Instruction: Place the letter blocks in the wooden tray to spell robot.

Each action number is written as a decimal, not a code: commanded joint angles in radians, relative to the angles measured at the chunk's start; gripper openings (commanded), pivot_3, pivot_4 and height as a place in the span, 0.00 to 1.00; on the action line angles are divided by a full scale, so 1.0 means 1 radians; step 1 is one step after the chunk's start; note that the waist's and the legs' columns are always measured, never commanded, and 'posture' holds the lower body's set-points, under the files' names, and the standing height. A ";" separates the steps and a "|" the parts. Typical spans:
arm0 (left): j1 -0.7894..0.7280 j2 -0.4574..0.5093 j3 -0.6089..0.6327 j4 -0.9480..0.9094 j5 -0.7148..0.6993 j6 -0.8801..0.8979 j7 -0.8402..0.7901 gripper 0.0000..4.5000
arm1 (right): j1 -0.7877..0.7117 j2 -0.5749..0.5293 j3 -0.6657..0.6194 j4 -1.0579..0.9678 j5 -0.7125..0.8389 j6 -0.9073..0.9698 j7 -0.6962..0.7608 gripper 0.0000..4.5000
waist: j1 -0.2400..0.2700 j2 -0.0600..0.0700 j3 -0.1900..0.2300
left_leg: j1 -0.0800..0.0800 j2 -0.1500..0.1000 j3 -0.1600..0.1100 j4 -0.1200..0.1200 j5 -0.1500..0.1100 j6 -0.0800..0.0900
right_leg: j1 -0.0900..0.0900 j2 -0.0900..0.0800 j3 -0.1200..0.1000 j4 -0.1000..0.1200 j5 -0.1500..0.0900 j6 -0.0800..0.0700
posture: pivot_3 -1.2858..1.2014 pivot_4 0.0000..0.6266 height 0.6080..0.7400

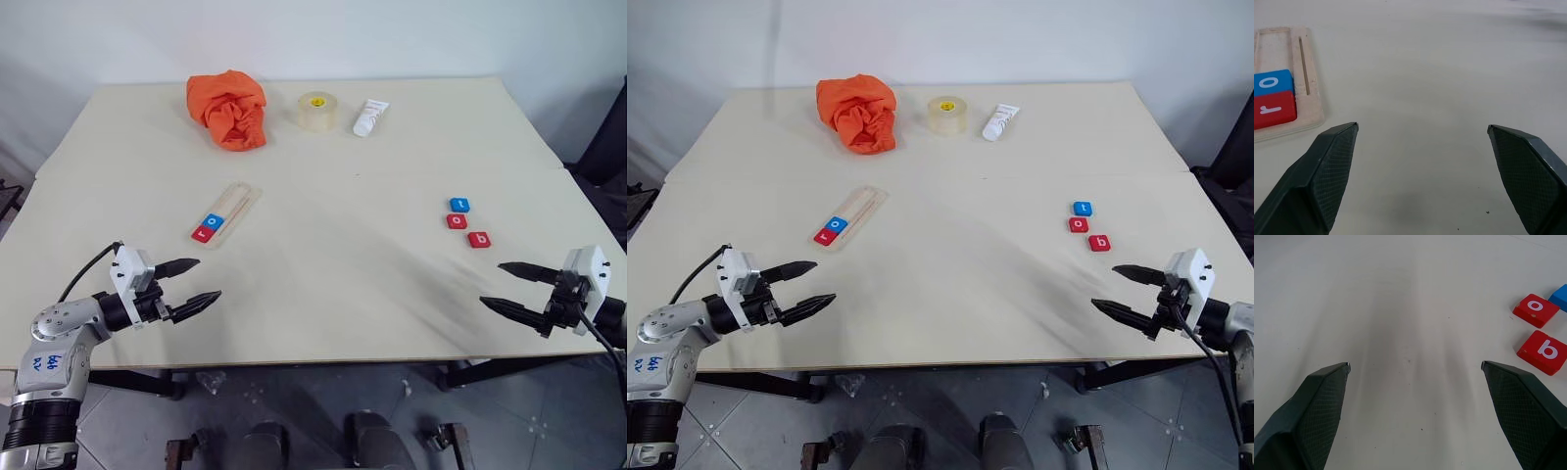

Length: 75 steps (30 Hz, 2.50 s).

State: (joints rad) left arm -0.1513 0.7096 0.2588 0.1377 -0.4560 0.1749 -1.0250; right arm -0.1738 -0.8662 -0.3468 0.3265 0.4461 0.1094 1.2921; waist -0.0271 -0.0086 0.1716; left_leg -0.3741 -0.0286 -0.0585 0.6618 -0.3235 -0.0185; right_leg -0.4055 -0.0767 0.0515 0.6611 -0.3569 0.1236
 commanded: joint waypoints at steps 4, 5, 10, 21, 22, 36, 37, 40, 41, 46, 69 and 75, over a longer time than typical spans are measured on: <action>0.000 -0.010 0.040 -0.033 -0.006 0.010 0.074 1.00 | -0.031 -0.010 -0.008 0.008 0.002 -0.007 -0.012 1.00 | 0.001 0.000 0.000 | 0.000 0.000 0.000 0.000 0.000 0.000 | 0.000 0.000 0.000 0.000 0.000 0.000 | 0.52 0.24 1.00; 0.004 -0.009 0.041 -0.037 -0.008 0.010 0.076 1.00 | -0.037 -0.007 -0.006 0.009 0.001 -0.006 -0.014 1.00 | 0.001 0.000 0.000 | 0.000 0.000 0.000 0.000 0.000 0.000 | 0.000 0.000 0.000 0.000 0.000 0.000 | 0.52 0.24 1.00; 0.048 -0.009 0.070 -0.091 -0.027 0.021 0.105 1.00 | -0.075 0.009 0.018 -0.001 0.006 -0.005 -0.020 1.00 | -0.002 0.000 0.000 | 0.000 0.000 0.000 0.000 0.000 0.000 | 0.000 0.000 0.000 0.000 0.000 0.000 | 0.52 0.24 1.00; 0.276 -0.009 0.257 -0.301 -0.057 0.142 0.253 1.00 | -0.253 0.050 0.098 0.061 -0.012 -0.026 -0.003 1.00 | 0.000 0.000 0.000 | 0.000 0.000 0.000 0.000 0.000 0.000 | 0.000 0.000 0.000 0.000 0.000 0.000 | 0.52 0.24 1.00; 0.291 -0.012 0.270 -0.313 -0.056 0.150 0.265 1.00 | -0.272 0.055 0.107 0.074 -0.017 -0.029 0.002 1.00 | 0.000 0.000 0.000 | 0.000 0.000 0.000 0.000 0.000 0.001 | 0.000 0.000 0.000 0.000 0.000 0.000 | 0.52 0.24 1.00; 0.050 -0.011 0.156 -0.273 0.001 0.272 0.419 1.00 | -0.320 0.090 0.172 -0.001 -0.011 -0.026 0.036 1.00 | 0.006 0.000 0.000 | 0.000 0.000 0.000 0.001 -0.001 0.001 | 0.000 -0.001 -0.001 -0.001 0.000 0.000 | 0.52 0.24 1.00; 0.010 -0.013 0.139 -0.253 0.008 0.289 0.433 1.00 | -0.312 0.090 0.171 -0.017 -0.009 -0.021 0.033 1.00 | 0.006 0.000 0.000 | 0.000 0.000 0.000 0.001 -0.001 0.001 | 0.000 -0.001 -0.001 0.000 0.000 0.000 | 0.52 0.24 1.00; -0.147 -0.020 0.057 -0.174 0.040 0.350 0.463 1.00 | -0.288 0.096 0.165 -0.070 0.000 -0.002 0.011 1.00 | 0.004 0.000 0.000 | 0.000 -0.001 0.000 0.001 -0.001 0.001 | 0.000 -0.001 -0.003 0.000 0.000 0.001 | 0.52 0.24 1.00; -0.197 -0.023 0.029 -0.144 0.051 0.376 0.472 1.00 | -0.279 0.098 0.163 -0.084 0.003 0.003 0.005 1.00 | 0.004 0.000 0.000 | -0.001 -0.001 0.000 0.001 -0.001 0.001 | 0.000 -0.001 -0.004 0.000 0.001 0.001 | 0.52 0.24 1.00; -0.449 -0.039 -0.110 0.046 0.116 0.487 0.481 1.00 | -0.224 0.099 0.147 -0.154 0.015 0.030 -0.027 1.00 | 0.000 0.000 0.000 | -0.001 -0.002 0.000 0.003 -0.001 0.001 | 0.000 -0.001 -0.010 0.001 0.001 0.002 | 0.52 0.24 1.00; -0.703 -0.109 -0.227 0.468 0.262 0.541 0.458 1.00 | -0.131 0.055 0.094 -0.262 0.034 0.095 -0.089 1.00 | 0.003 -0.002 0.001 | -0.002 -0.003 0.001 0.005 -0.001 0.001 | -0.003 -0.002 -0.010 0.003 0.001 0.003 | 0.52 0.24 1.00; -0.696 -0.088 -0.260 0.468 0.288 0.629 0.434 1.00 | -0.137 0.054 0.096 -0.257 0.029 0.094 -0.091 1.00 | 0.003 -0.002 0.001 | -0.002 -0.003 0.001 0.005 -0.001 0.001 | -0.003 -0.002 -0.010 0.003 0.002 0.003 | 0.52 0.24 1.00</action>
State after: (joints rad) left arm -0.8605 0.6086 0.0230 0.6007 -0.1887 0.7542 -0.5669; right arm -0.2986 -0.7874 -0.2245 0.0975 0.4618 0.2026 1.2059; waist -0.0245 -0.0103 0.1728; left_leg -0.3764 -0.0316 -0.0572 0.6666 -0.3240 -0.0180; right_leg -0.4081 -0.0785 0.0421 0.6647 -0.3554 0.1264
